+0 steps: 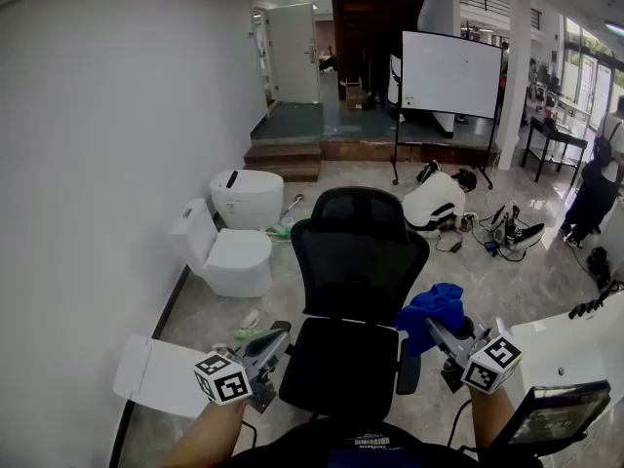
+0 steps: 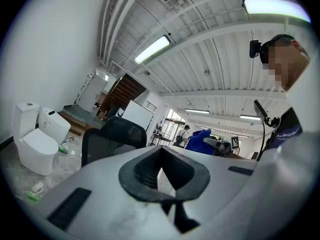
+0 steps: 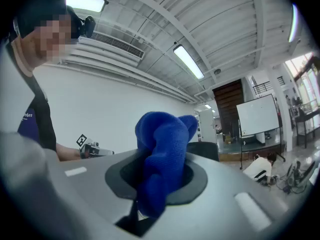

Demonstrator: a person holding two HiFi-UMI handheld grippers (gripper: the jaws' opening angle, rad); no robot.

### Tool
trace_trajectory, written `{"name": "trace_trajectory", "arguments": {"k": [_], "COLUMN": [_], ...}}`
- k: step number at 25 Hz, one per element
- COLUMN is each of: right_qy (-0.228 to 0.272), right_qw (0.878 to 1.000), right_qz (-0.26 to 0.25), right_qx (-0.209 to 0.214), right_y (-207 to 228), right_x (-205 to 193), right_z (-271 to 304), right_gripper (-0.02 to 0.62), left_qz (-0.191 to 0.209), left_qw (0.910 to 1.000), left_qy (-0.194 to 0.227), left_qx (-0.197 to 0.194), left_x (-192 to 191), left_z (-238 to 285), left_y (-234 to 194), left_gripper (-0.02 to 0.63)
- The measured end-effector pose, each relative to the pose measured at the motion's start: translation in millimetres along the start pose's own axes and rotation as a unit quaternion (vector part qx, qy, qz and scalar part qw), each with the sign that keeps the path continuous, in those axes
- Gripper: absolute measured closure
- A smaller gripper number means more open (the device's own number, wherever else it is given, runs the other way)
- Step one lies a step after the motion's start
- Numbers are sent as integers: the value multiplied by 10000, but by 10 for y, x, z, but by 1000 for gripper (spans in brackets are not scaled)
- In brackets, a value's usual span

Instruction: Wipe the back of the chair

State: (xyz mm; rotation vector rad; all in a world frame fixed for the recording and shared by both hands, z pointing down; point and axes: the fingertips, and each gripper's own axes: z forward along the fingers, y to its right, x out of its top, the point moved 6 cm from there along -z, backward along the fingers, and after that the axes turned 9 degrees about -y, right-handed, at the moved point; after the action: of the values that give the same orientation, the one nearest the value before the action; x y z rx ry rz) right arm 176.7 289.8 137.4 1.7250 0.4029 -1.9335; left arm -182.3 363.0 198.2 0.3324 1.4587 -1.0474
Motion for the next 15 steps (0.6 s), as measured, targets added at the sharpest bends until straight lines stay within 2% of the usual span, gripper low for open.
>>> {"name": "trace_trajectory", "arguments": {"k": [4,9,12,15], "right_qy": [-17,-89,-171,-201], "right_qw": [9997,9984,9973,9962], "right_qz": [-238,-554,-710,-850], "right_qx": [31,62,52,-23], "right_y": [153,267,294,296], "right_x": [15,90,134,188], "right_z": [-8,257,552,979], "right_gripper": [518,518,517,518], "left_qz": [54,-62,-138,-240], "left_qw": [10000,9997,9997,9996], "left_qy": [-6,-18,-63,-72], "left_qx": [78,221,215,149], "left_x": [-73,-159,-194,-185], "left_z": [106,70,2,-77], "left_y": [70,-24,-199,-564], "left_gripper": [603,603,603,603]}}
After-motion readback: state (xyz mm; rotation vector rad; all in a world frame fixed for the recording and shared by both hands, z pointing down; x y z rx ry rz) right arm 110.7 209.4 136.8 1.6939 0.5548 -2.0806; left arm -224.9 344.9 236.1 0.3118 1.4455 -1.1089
